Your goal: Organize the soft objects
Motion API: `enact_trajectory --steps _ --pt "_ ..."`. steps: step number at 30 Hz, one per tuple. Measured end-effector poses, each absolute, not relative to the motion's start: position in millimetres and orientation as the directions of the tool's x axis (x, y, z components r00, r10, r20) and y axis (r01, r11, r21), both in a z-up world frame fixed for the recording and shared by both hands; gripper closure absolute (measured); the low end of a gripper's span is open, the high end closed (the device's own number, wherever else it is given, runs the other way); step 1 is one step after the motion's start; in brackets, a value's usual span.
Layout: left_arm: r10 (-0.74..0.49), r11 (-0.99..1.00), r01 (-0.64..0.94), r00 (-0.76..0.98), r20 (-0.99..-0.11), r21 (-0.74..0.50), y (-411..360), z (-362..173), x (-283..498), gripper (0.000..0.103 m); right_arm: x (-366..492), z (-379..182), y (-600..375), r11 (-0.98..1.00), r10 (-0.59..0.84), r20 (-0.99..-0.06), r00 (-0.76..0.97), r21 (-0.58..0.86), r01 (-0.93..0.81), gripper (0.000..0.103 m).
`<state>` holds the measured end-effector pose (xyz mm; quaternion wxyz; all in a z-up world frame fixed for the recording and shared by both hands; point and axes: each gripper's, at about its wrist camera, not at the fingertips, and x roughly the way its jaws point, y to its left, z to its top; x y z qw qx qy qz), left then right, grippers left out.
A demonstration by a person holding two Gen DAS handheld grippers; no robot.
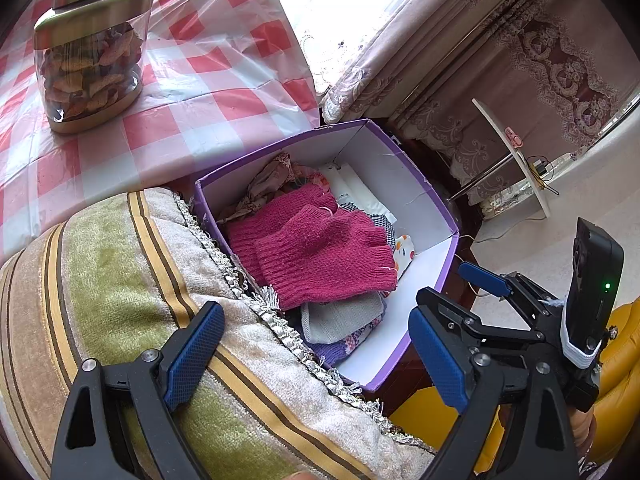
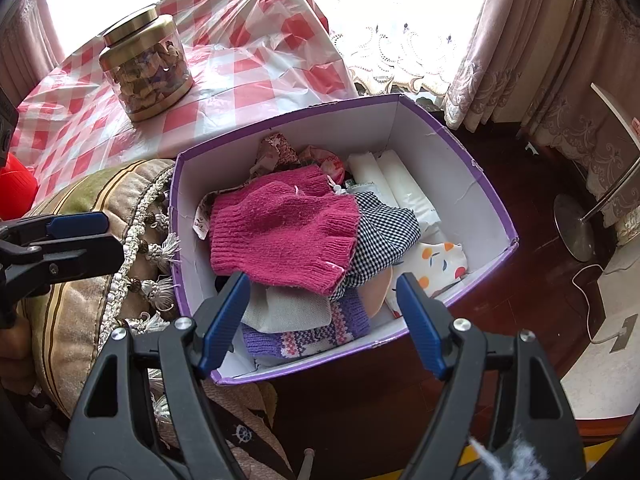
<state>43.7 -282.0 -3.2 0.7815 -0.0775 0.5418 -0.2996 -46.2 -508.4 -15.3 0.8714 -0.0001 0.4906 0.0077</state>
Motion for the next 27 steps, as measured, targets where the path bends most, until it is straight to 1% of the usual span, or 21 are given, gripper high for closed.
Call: enact_trajectory --steps 27 --pt "-0.54 0.82 0.362 0.233 -0.809 -0.443 -286.5 -4.8 46.7 0.008 -45.3 -17.0 -510.2 1.0 0.013 -0.856 0.517 0.009 -0.011 0.025"
